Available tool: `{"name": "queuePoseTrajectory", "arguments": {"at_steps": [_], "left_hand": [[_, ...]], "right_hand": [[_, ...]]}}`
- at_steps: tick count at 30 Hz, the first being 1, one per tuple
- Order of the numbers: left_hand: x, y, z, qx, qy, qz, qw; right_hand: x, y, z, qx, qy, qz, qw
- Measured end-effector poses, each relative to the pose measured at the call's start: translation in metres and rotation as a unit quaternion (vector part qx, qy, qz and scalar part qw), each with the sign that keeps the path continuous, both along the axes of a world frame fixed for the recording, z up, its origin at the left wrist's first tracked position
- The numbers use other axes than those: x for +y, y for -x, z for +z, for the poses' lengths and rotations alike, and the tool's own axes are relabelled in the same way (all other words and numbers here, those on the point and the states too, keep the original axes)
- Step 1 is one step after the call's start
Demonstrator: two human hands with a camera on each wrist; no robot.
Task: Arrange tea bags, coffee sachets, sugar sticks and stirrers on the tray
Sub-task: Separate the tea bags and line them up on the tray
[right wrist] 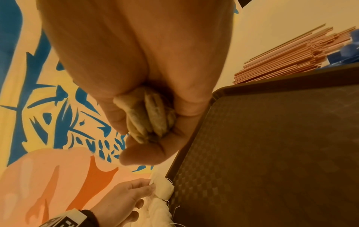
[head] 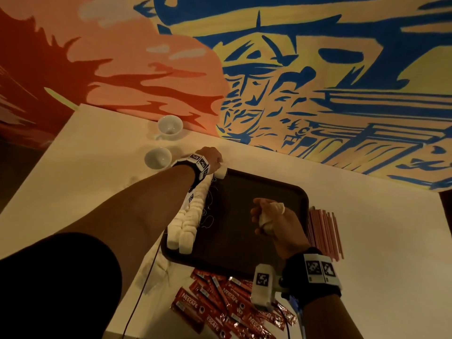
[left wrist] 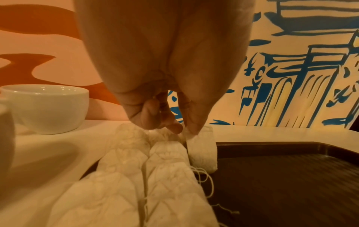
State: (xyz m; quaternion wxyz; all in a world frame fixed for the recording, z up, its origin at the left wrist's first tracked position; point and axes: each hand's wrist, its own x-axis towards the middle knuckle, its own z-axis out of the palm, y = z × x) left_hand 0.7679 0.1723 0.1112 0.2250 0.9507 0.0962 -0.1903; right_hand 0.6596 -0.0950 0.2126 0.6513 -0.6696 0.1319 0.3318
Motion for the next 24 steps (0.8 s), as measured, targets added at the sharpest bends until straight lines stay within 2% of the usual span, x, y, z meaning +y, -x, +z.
{"name": "queuePoseTrajectory", "arguments": {"at_steps": [5,10,19,24], "left_hand": [[0.001,-0.001,0.004,-0.029,0.004,0.032,0.999],[0.005,0.012,0.023,-0.082,0.047,0.113,0.989],[-0.009,0.106,0.089,-0.203,0.225,0.214,0.929],[-0.045,0.164,0.145,-0.251,0.292,0.242,0.891]], "right_hand": [[-0.002,0.0,0.004,0.034,-0.045,-0.014,0.998],[-0.005,0.003,0.013,0.08,-0.108,-0.007,0.991],[-0.019,0.021,0.033,0.08,-0.161,-0.014,0.984],[-0.037,0.04,0.055,0.026,-0.193,0.016,0.981]]}}
